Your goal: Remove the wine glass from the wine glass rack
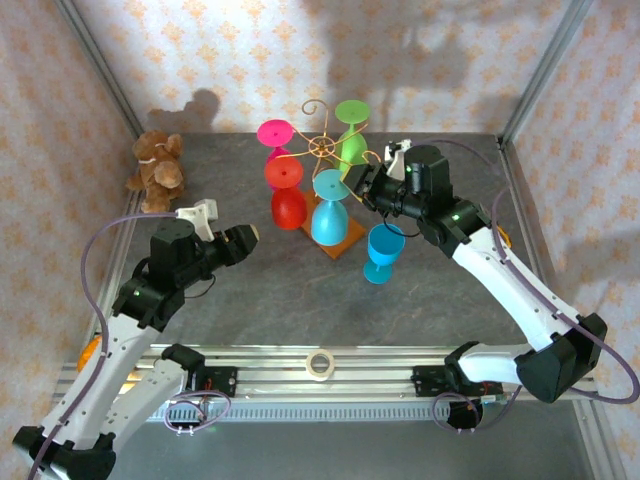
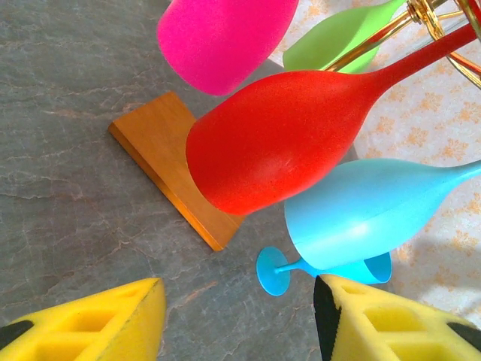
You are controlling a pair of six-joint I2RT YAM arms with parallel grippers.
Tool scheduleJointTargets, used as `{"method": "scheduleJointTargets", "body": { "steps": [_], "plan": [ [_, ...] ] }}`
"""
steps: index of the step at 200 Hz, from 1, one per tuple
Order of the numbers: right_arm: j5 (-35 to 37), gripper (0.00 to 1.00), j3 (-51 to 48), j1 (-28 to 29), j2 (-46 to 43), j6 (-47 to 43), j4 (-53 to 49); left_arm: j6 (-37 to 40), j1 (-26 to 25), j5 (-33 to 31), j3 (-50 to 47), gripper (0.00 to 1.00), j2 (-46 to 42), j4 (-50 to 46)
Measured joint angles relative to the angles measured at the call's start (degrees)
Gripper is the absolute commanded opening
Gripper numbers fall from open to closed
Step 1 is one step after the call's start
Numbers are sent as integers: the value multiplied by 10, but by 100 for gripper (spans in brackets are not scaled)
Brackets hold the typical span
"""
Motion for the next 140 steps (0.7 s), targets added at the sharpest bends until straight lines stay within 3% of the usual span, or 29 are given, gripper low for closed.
{"method": "scheduleJointTargets", "body": {
  "steps": [68,140],
  "plan": [
    [0,19,0,0,-21,0,-1,0,0,0,-7,55,-3,0],
    [0,20,-1,0,-23,2,-1,0,0,-3,-7,55,-3,-2]
  ]
}}
